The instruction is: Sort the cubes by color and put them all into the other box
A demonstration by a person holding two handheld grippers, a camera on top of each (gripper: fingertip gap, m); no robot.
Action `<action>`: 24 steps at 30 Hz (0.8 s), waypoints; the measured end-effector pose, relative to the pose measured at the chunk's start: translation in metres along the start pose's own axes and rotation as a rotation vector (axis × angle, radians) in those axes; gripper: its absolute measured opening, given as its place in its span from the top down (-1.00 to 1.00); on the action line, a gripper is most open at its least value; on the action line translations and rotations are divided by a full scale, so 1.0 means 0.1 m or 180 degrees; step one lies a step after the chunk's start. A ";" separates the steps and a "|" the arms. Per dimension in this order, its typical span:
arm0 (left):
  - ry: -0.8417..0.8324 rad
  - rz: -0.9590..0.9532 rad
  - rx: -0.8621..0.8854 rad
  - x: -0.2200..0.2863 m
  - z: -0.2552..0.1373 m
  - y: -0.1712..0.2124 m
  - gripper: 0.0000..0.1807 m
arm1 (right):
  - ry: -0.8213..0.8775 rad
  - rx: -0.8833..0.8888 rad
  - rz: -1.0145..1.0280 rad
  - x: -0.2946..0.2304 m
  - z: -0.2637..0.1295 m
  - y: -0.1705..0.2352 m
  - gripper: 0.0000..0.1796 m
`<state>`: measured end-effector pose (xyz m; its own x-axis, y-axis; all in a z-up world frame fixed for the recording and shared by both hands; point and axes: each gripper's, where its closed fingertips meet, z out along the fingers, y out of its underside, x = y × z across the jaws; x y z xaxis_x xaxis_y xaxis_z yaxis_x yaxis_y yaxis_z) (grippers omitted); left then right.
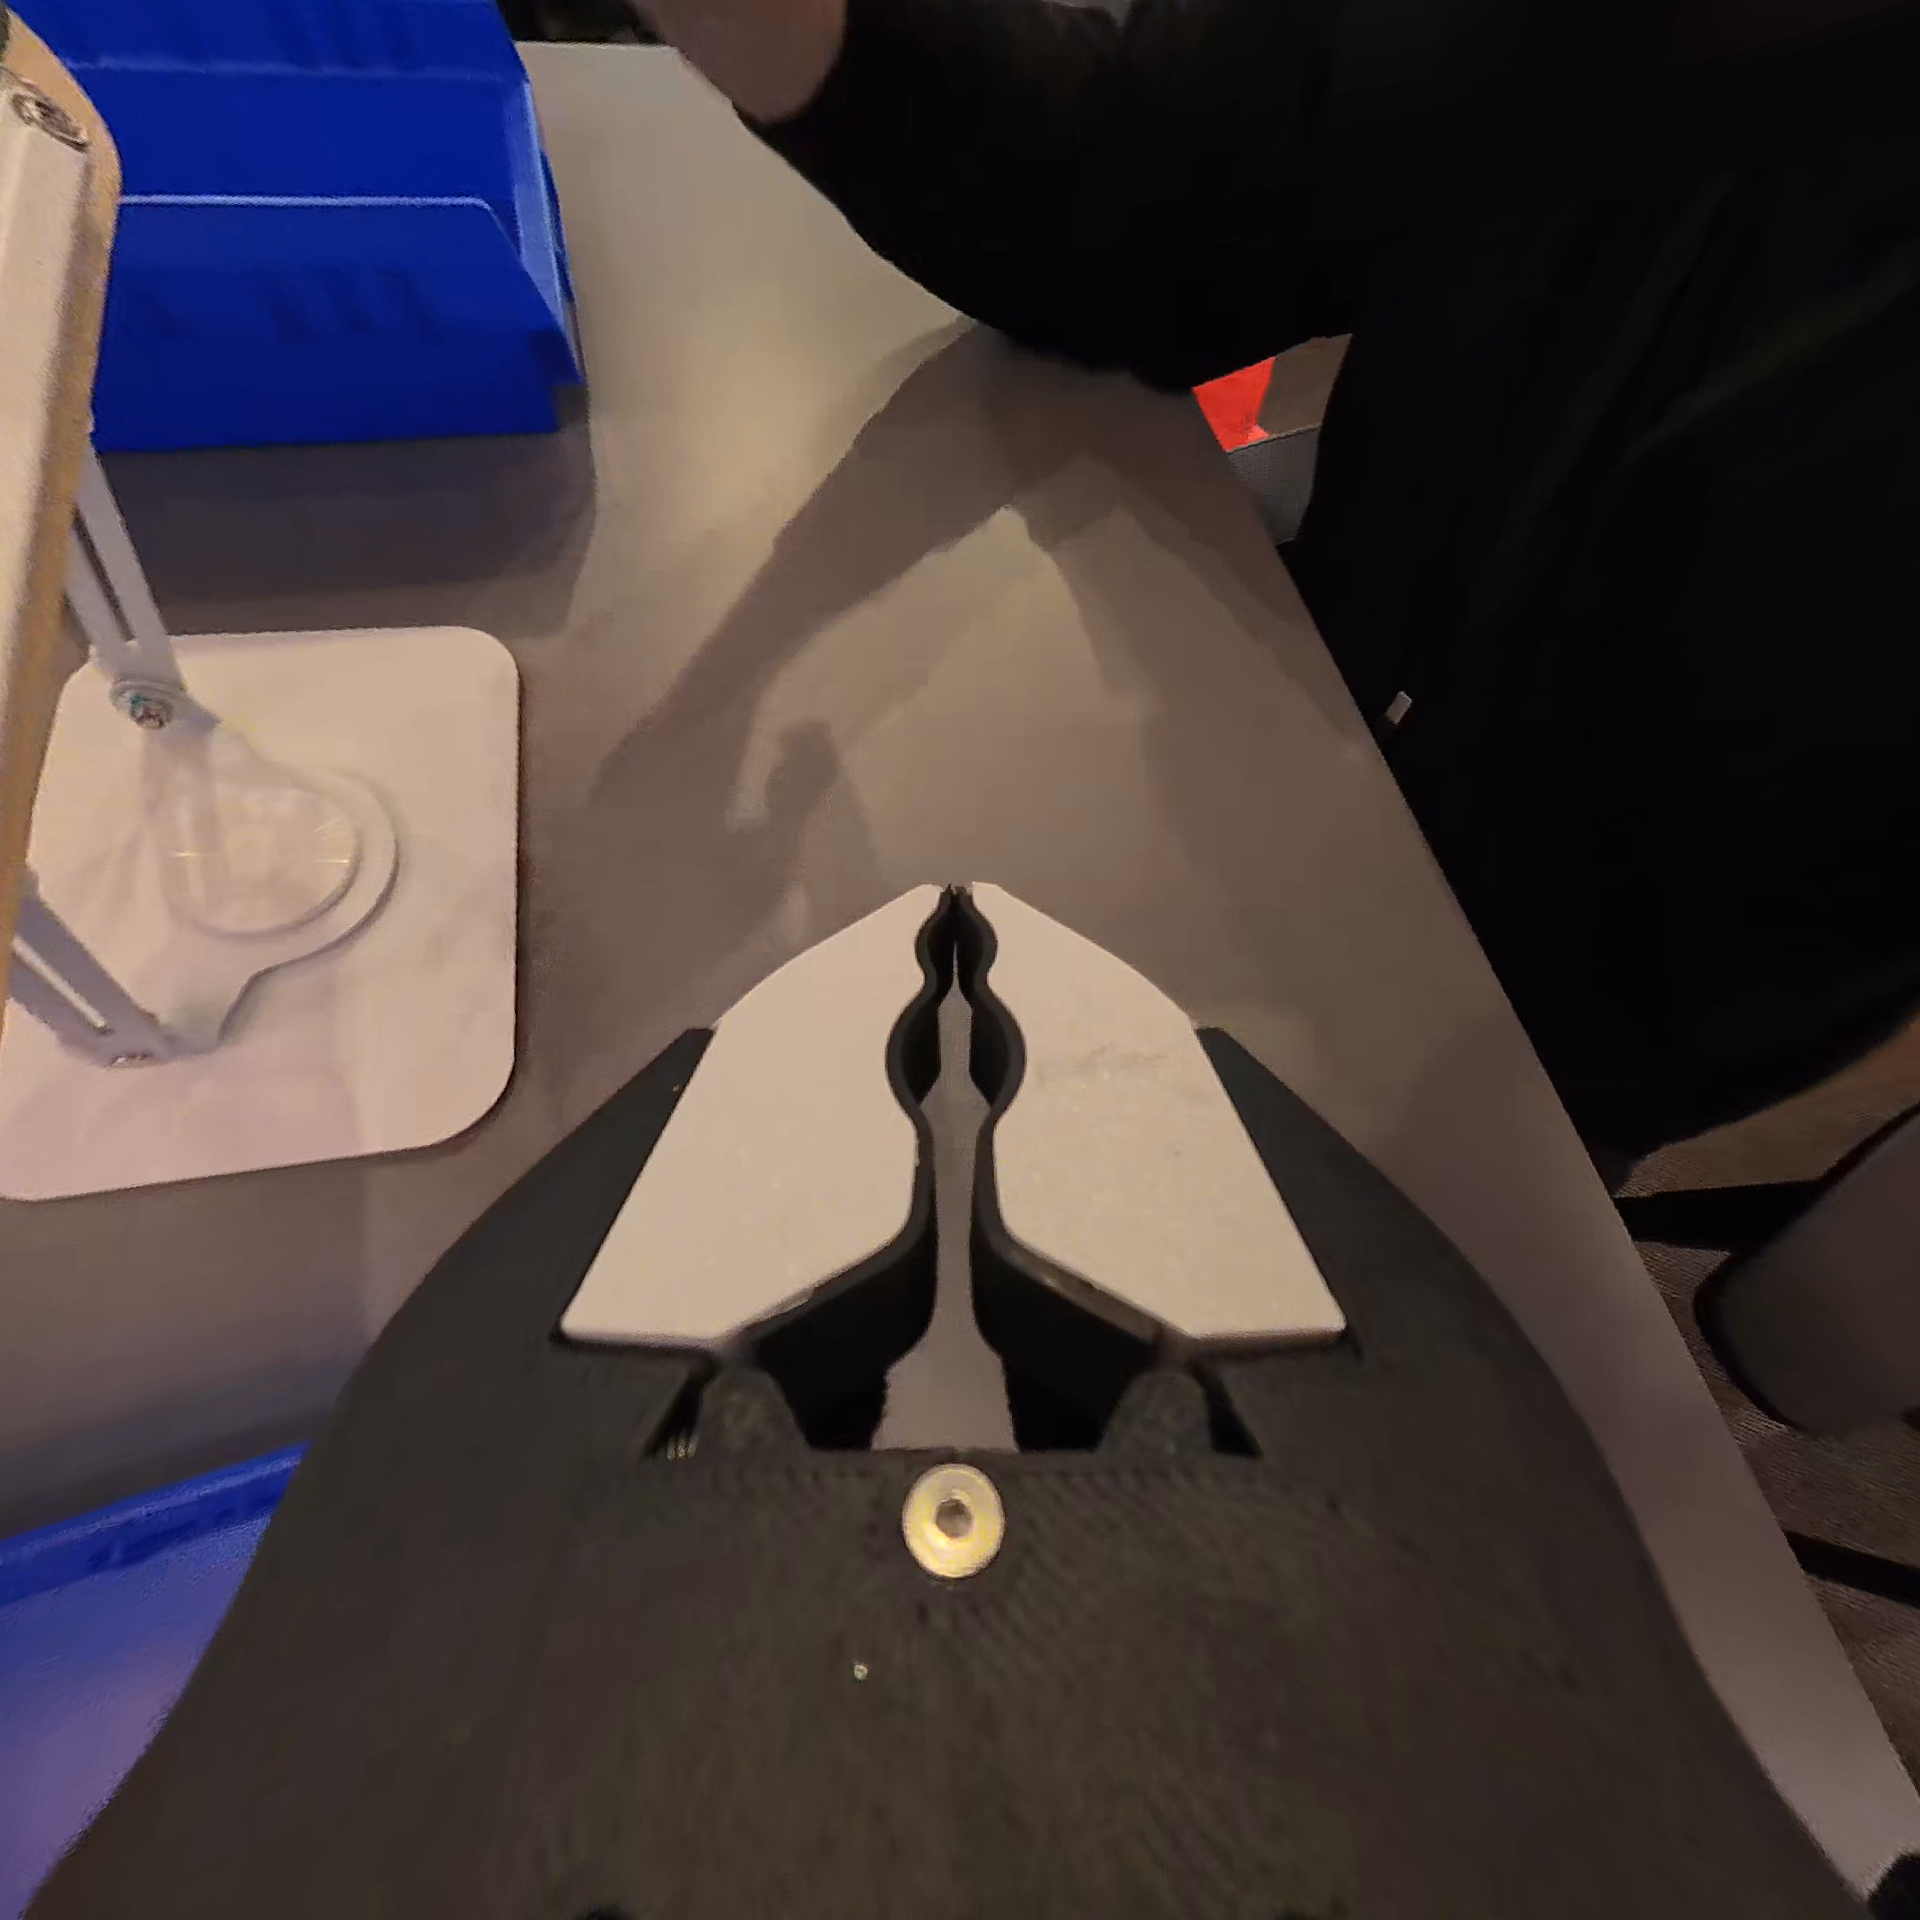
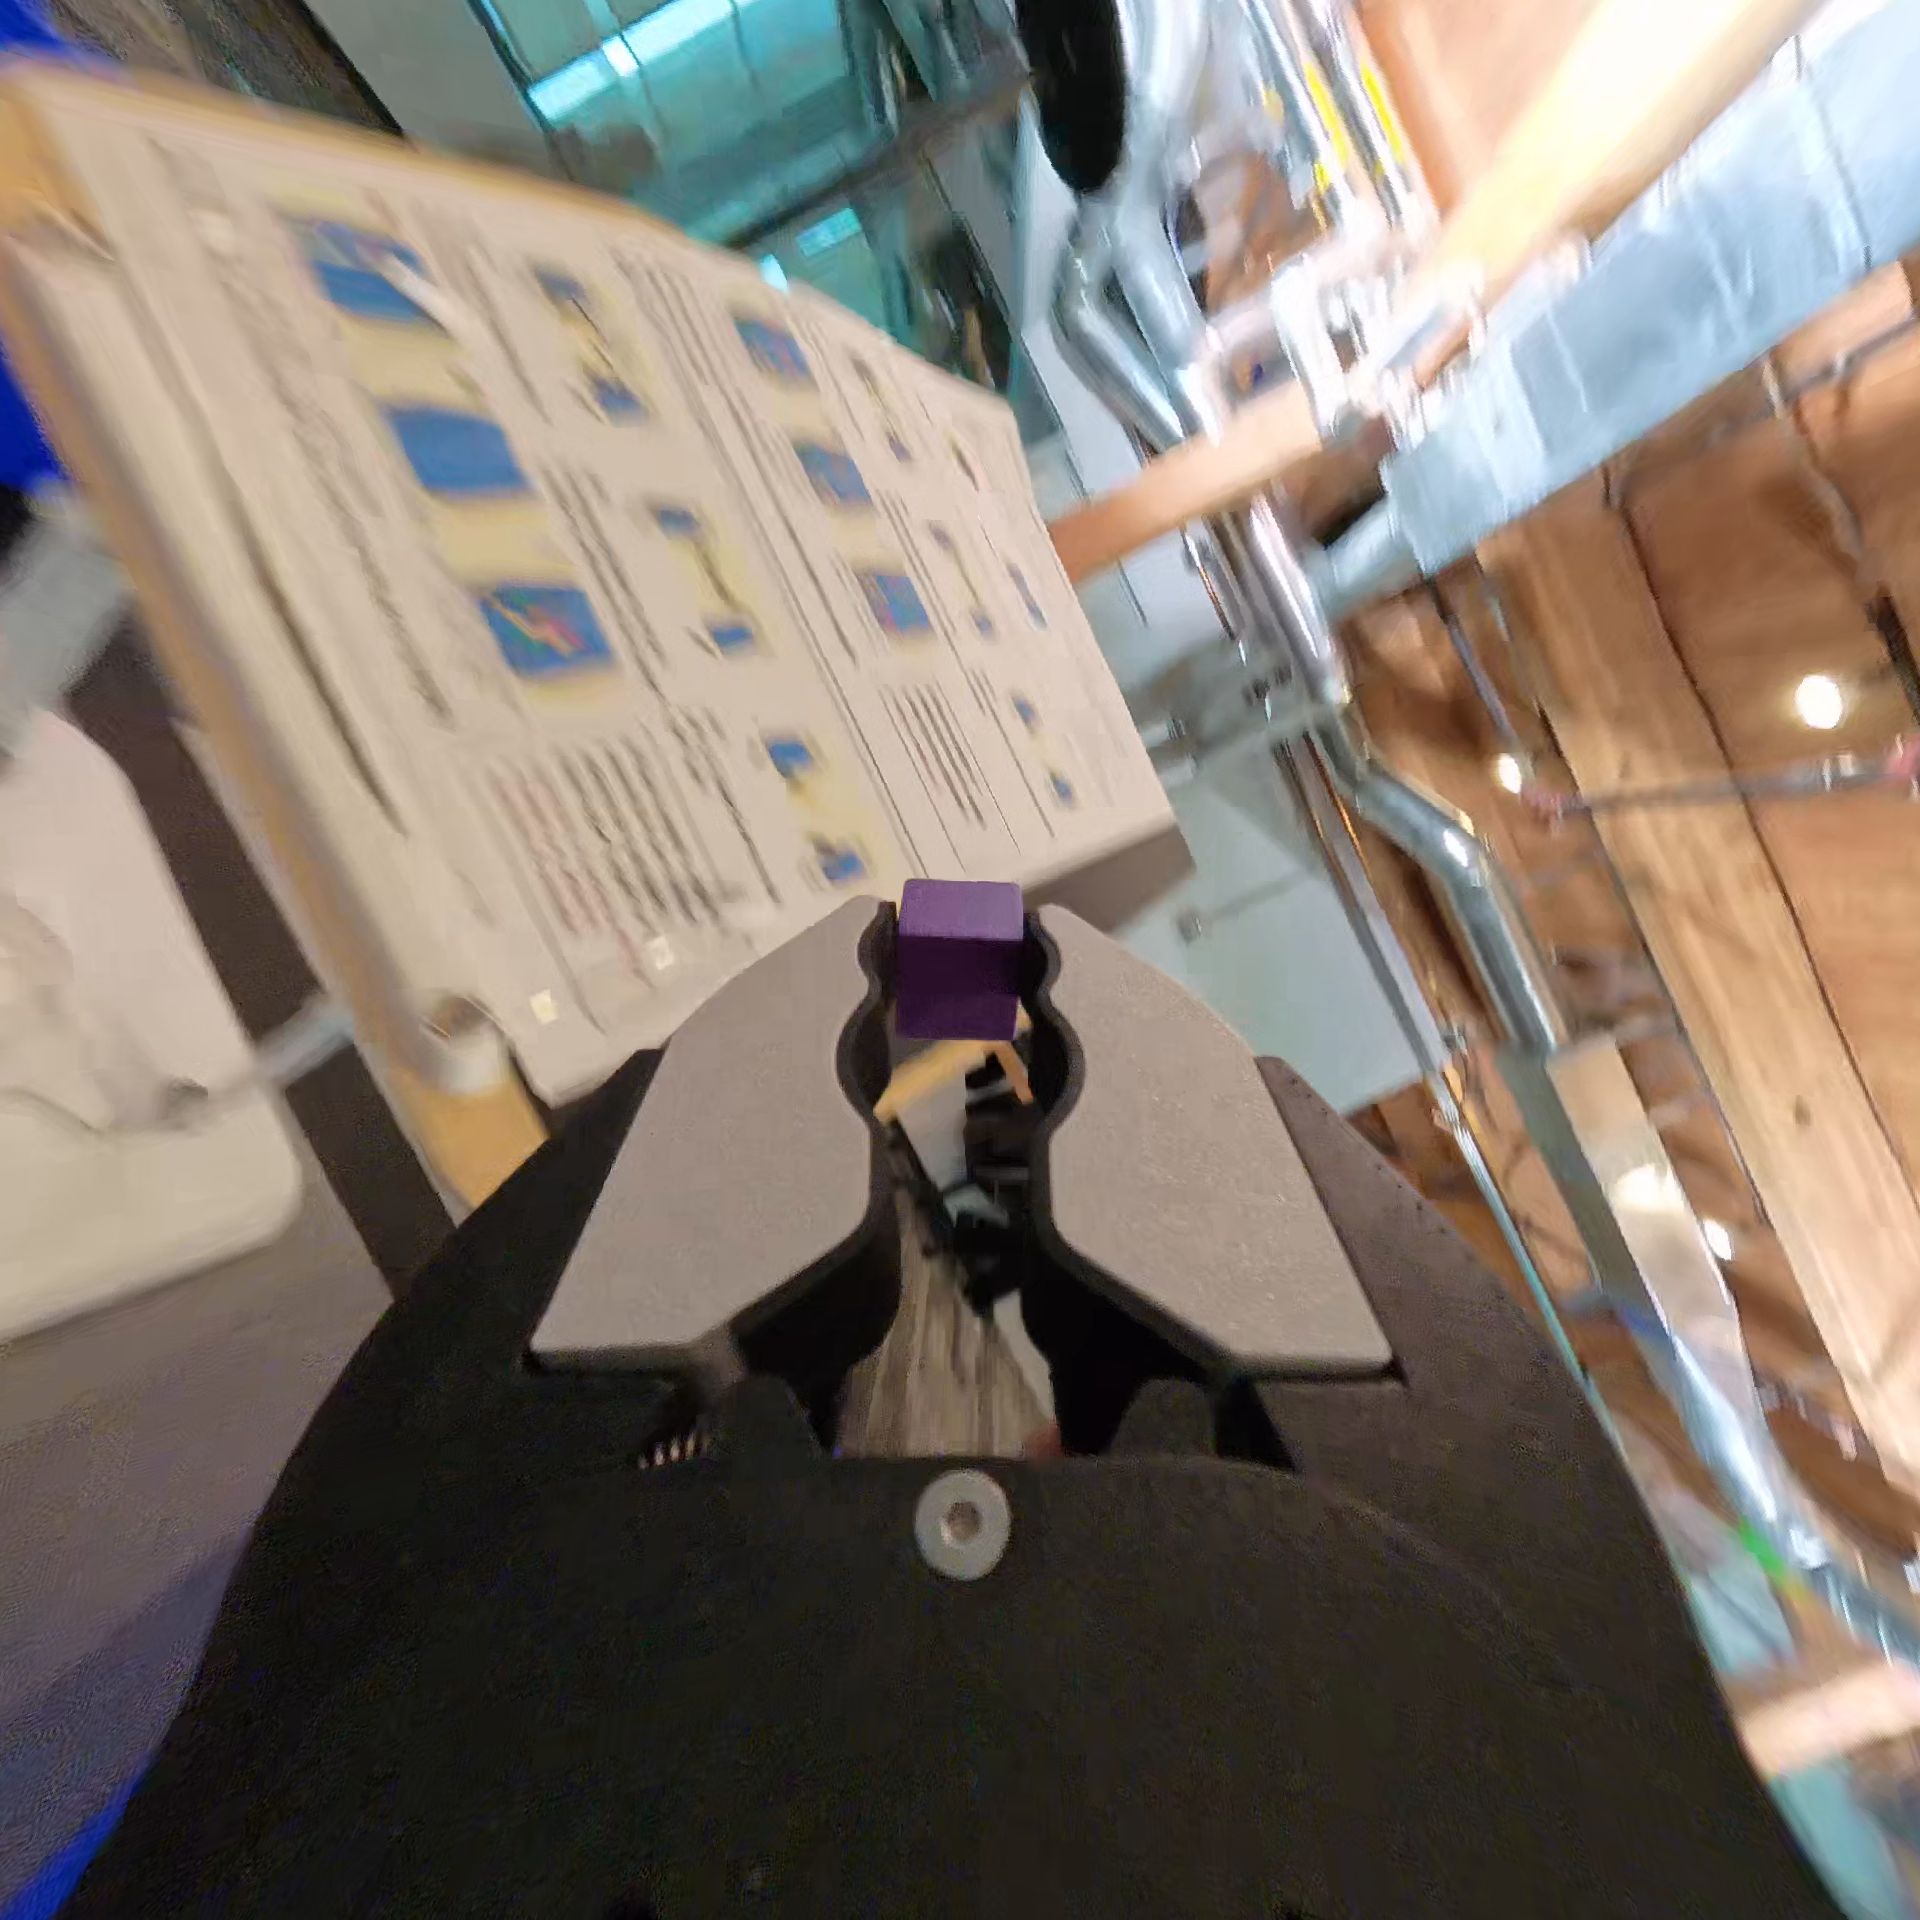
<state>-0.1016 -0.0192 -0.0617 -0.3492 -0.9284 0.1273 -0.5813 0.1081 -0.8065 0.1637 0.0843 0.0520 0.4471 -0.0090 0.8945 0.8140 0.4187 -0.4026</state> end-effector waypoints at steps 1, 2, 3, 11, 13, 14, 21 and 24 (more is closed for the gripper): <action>-0.0034 -0.0012 -0.0027 -0.01 -0.02 0.02 1.00 | 0.0064 -0.0136 0.0072 0.12 0.00 0.23 0.75; -0.0065 -0.0018 -0.0059 -0.02 -0.03 0.03 1.00 | 0.0065 -0.0285 0.0156 0.20 0.00 0.47 0.75; -0.0089 -0.0024 -0.0083 -0.04 -0.03 0.05 1.00 | 0.0023 -0.0489 0.0253 0.23 0.01 0.73 0.75; -0.0120 -0.0069 -0.0234 -0.15 0.06 0.11 1.00 | -0.0699 -0.1650 0.1150 -0.22 0.01 2.15 0.62; -0.0138 -0.0083 -0.0269 -0.18 0.07 0.13 1.00 | -0.0709 -0.1742 0.1206 -0.23 0.00 2.23 0.56; -0.0150 -0.0090 -0.0276 -0.19 0.07 0.14 1.00 | -0.0687 -0.1716 0.1234 -0.20 0.00 2.22 0.54; -0.0284 -0.0152 -0.0348 -0.26 0.00 0.24 1.00 | -0.0559 -0.1722 0.1319 -0.03 -0.03 2.15 0.43; -0.0450 -0.0170 -0.0414 -0.30 -0.10 0.30 1.00 | -0.0516 -0.1689 0.1303 0.01 -0.03 2.09 0.45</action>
<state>-0.1157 0.0157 -0.0843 -0.2139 -0.9737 0.0779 -0.6895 0.0940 -0.7182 0.3351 0.1694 -0.0314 0.7297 0.2084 0.6513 0.6814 -0.1422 -0.7179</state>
